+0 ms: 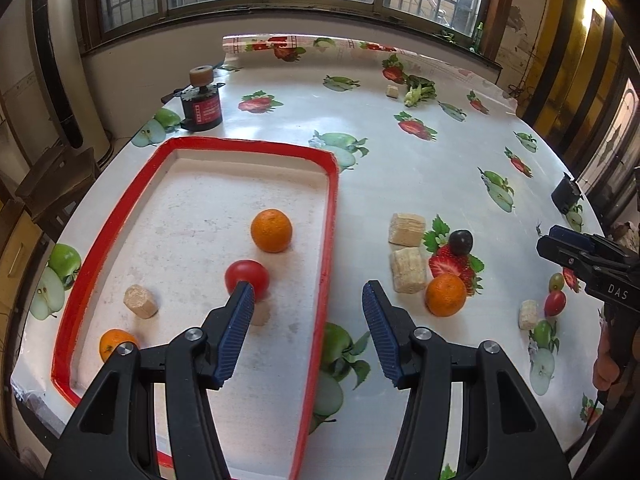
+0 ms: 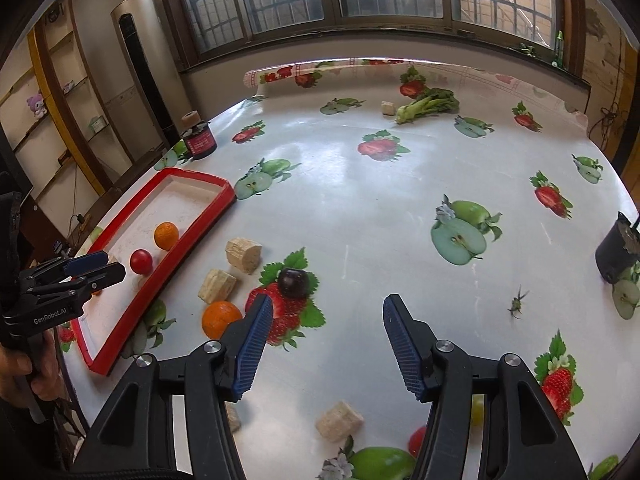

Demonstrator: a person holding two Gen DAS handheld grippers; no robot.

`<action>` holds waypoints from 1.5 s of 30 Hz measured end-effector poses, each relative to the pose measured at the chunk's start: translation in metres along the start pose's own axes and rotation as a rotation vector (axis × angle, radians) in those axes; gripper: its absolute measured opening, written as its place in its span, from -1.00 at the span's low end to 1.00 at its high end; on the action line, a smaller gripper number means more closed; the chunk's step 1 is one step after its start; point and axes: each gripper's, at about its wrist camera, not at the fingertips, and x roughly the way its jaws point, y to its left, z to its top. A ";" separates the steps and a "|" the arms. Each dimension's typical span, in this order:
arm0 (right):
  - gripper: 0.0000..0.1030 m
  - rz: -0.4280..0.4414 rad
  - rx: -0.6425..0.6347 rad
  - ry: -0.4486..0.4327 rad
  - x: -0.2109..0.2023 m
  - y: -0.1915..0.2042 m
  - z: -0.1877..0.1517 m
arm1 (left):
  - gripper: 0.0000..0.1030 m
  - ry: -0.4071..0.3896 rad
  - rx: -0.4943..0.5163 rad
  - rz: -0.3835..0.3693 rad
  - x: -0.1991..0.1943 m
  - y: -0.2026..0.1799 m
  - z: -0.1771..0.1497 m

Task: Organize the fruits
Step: 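Move both tools back toward the remaining fruits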

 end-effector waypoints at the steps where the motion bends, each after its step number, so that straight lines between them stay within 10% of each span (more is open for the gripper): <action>1: 0.16 -0.005 0.009 -0.002 -0.002 -0.005 -0.002 | 0.07 0.002 0.005 -0.009 0.000 -0.004 0.000; 21: 0.16 -0.120 0.192 0.001 -0.043 -0.095 -0.067 | 0.06 0.062 0.101 -0.105 0.017 -0.069 -0.007; 45: -0.02 -0.091 0.218 0.020 -0.012 -0.095 -0.066 | 0.06 0.118 0.109 -0.139 0.055 -0.098 -0.004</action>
